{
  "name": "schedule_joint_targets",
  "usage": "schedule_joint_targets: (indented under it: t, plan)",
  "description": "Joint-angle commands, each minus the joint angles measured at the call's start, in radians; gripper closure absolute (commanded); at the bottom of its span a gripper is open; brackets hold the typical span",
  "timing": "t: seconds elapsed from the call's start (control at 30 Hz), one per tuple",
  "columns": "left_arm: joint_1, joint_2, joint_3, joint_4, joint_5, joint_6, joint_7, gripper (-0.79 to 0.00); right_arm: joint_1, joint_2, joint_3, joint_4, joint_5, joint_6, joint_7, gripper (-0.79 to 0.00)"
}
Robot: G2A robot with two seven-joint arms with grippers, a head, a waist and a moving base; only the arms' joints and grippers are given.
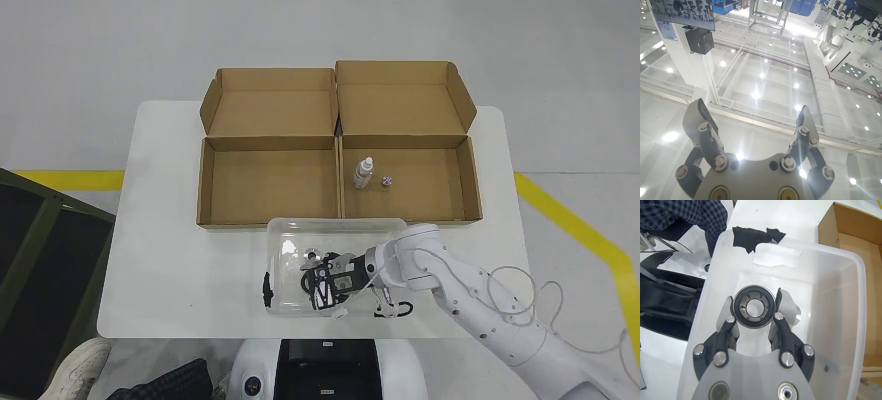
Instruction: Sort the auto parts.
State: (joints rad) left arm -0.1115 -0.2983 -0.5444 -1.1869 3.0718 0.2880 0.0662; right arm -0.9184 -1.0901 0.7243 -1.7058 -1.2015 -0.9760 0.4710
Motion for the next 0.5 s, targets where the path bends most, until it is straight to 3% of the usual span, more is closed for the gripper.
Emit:
schedule_joint_targets:
  t: [0.0, 0.47]
  plan:
    - [0.000, 0.000, 0.000, 0.000, 0.000, 0.000, 0.000, -0.785, -0.012, 0.006, 0.015, -0.015, 0.003, -0.006, -0.002, 0.000]
    - [0.000, 0.000, 0.000, 0.000, 0.000, 0.000, 0.000, -0.785, -0.072, 0.062, 0.153, -0.134, 0.045, -0.036, 0.033, 0.000]
